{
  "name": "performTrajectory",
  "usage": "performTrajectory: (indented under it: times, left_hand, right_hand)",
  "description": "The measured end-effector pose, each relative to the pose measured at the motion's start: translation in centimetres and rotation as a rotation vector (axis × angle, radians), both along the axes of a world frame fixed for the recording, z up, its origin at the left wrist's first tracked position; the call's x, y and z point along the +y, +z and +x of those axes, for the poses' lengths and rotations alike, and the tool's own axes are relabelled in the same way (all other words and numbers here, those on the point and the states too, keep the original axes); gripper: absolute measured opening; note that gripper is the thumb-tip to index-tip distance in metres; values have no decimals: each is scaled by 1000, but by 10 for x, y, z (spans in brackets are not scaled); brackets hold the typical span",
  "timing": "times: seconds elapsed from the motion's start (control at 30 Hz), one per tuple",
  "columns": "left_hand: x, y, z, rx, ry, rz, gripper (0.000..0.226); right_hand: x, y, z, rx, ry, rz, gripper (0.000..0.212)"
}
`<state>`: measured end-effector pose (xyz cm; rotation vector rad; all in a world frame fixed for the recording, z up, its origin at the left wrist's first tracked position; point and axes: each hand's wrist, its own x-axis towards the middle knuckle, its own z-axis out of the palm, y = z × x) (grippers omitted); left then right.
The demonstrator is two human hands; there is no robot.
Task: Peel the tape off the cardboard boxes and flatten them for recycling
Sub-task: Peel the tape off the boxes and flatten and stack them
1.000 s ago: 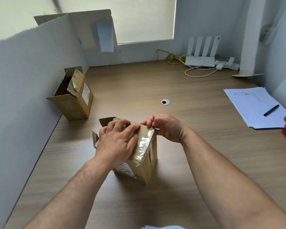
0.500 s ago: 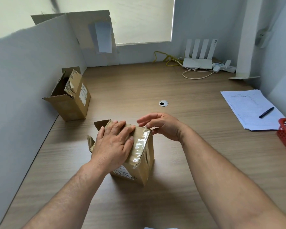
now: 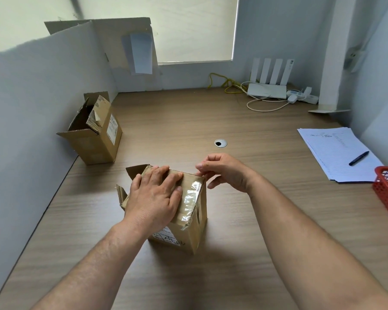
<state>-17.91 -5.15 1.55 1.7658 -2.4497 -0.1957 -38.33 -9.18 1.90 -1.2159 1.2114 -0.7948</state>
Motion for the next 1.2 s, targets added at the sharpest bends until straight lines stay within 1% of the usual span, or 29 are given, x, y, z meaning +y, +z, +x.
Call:
performTrajectory:
  times: [0.03,0.1,0.17,0.27,0.33,0.4,0.47,0.53,0.57,0.6,0.67,0.7,0.73,0.77,0.8,0.9,1.0,1.1,1.13,1.2]
  left_hand:
    - [3,0,-4,-7,21,-14,79]
    - [8,0,-14,-29,71,-42,71]
    - [9,1,-21,-65,115,-40,61]
    - [5,5,-25,-81,150,-1,63]
    - [4,6,-25,-79,154,1,65]
    - [4,6,-26,-78,164,6,66]
    - [4,6,-29,-71,183,17,66]
    - [3,6,-33,-50,209,33,65]
    - [2,6,-34,-43,221,39,65]
    - [1,6,-35,-39,231,43,65]
    - [0,6,-36,-34,239,49,65]
    - [0,6,-36,-28,239,48,65]
    - [-1,6,-36,-23,237,45,65]
    - [-2,6,-37,-18,235,40,65]
    - [-2,6,-37,-16,233,31,64]
    - [-1,6,-37,-17,226,22,64]
    - [-3,5,-37,-10,214,24,64]
    - [-10,5,-27,50,138,28,68]
    - [-13,6,-20,72,65,63,75]
    - [-16,12,-4,72,-123,217,104]
  right_hand:
    - [-1,1,3,114,-35,-26,20]
    - [-3,4,11,393,-52,-89,28]
    - [-4,7,19,626,-45,-146,26]
    - [-3,18,26,773,-50,-215,11]
    - [-2,22,30,890,-25,-271,12]
    - [-2,24,33,1013,-11,-324,18]
    - [-2,19,34,1057,-38,-355,16]
    - [0,9,33,1009,-135,-365,12]
    - [0,4,31,931,-211,-349,12]
    - [1,-1,29,782,-287,-309,13]
    - [5,-6,22,342,-374,-181,14]
    - [7,-6,18,141,-371,-115,11]
    - [9,-4,14,3,-346,-72,9]
    - [11,-4,10,-69,-326,-54,8]
    - [13,-3,8,-111,-311,-51,11]
    - [13,-4,1,-162,-273,-39,32]
    - [11,-3,0,-40,-140,-72,44]
    - [6,-2,0,63,-41,-88,41]
    - [4,-2,-1,82,-36,-92,36]
    - [2,-3,-5,85,-41,-106,24]
